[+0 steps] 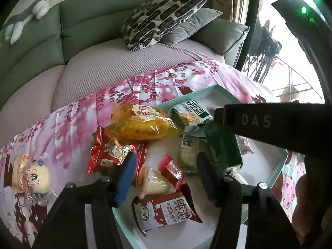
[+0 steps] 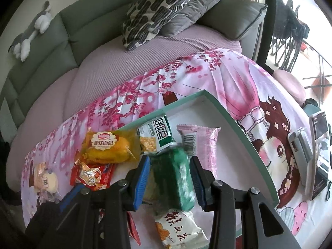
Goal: Organize snacks
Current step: 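Withdraw both open tools from the tray back toward the snack pile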
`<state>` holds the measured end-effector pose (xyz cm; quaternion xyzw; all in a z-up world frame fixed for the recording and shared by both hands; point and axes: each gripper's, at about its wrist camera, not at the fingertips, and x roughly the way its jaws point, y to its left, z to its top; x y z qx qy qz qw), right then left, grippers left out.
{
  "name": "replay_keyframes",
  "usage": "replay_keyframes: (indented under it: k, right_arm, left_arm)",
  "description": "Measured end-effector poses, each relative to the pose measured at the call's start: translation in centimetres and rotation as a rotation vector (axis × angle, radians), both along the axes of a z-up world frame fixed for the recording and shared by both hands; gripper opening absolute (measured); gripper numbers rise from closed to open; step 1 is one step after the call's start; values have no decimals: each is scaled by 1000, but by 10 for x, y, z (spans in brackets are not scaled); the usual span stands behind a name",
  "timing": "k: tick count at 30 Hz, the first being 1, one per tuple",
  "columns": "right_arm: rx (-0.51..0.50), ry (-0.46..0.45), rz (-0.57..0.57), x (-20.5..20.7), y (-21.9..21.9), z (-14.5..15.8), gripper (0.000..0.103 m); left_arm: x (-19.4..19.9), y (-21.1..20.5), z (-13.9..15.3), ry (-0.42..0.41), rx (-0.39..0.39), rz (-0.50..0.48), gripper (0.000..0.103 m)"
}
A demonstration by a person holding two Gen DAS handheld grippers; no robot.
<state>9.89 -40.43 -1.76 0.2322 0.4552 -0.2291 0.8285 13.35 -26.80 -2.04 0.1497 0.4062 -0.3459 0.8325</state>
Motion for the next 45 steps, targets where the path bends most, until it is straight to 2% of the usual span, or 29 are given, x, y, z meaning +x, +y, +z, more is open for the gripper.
replay_keyframes:
  k: [3, 5, 9, 11, 13, 21, 24, 26, 33, 41, 45]
  right_arm:
    - [10, 2, 0, 0, 0, 0, 47]
    - [13, 1, -6, -1, -1, 0, 59]
    - [22, -3, -4, -1, -2, 1, 62]
    - [26, -2, 0, 0, -2, 1, 66]
    - [31, -3, 4, 0, -1, 0, 68]
    - [54, -14, 25, 3, 2, -3, 78]
    - [63, -22, 36, 5, 3, -3, 92]
    - [66, -35, 45, 5, 5, -2, 103]
    - [60, -43, 43, 6, 6, -1, 103]
    - [51, -71, 42, 6, 8, 4, 103]
    - [51, -85, 58, 8, 11, 6, 103]
  left_arm:
    - [2, 4, 3, -9, 5, 16, 62]
    - [5, 7, 4, 0, 9, 34, 63]
    - [12, 16, 6, 10, 11, 73, 70]
    - [15, 21, 9, 6, 11, 95, 72]
    - [18, 26, 11, 2, 10, 115, 79]
    - [30, 40, 10, 27, 8, 192, 82]
    - [32, 45, 10, 32, -3, 213, 84]
    - [34, 48, 11, 35, -17, 226, 90]
    - [42, 62, 13, 40, -69, 276, 102]
    - [51, 83, 20, 21, -135, 356, 103]
    - [55, 90, 22, 39, -168, 364, 103]
